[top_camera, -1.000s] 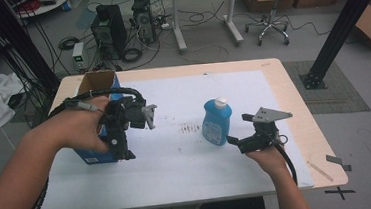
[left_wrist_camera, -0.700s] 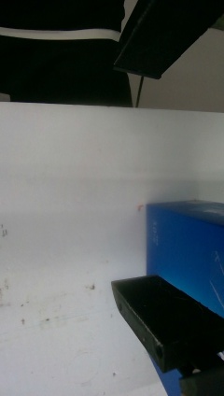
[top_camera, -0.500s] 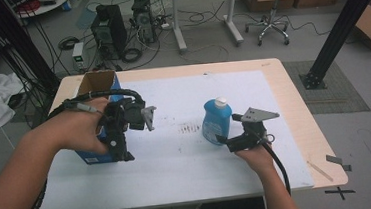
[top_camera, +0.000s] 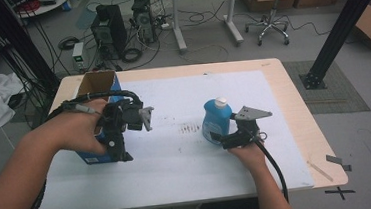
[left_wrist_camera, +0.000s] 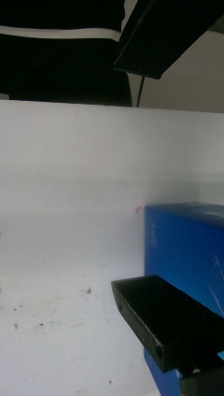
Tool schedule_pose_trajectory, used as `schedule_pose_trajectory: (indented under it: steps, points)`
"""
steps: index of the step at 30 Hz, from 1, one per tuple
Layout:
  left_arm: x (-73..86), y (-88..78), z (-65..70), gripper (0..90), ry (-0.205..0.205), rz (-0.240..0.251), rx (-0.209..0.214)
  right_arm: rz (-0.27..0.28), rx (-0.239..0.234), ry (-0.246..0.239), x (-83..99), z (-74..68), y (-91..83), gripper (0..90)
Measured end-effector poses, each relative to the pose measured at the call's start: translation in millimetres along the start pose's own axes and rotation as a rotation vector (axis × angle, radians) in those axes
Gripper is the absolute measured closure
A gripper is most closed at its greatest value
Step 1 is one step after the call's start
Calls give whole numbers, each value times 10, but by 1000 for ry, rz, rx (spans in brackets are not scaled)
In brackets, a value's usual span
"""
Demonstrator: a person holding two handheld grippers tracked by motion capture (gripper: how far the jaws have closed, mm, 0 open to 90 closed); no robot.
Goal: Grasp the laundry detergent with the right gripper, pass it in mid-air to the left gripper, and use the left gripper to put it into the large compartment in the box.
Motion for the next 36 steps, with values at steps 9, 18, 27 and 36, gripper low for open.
schedule_pose_trajectory:
  steps: [9, 18, 27, 36]
  points:
    - [3, 3, -2, 1, -2, 2, -2, 13, 9, 3, -9, -19, 86, 0]
    - [43, -17, -15, 1, -9, 7, -12, 27, 19, 19, -6, -29, 128, 9]
    - [34, 0, -8, 1, -12, 3, -12, 37, 34, 23, 4, -44, 164, 76]
    - [58, 1, -8, 1, -14, -1, -12, 41, 61, 33, 15, -50, 186, 150]
Point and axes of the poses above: each handheld gripper's, and its own axes: y roughly forward along the jaws, x roughly out of its underside, z roughly to its right, the point moved 4 cm from there along y, roughly forward along the jaws, and after that the axes turned 4 degrees about -z, right-handed, at the moved point
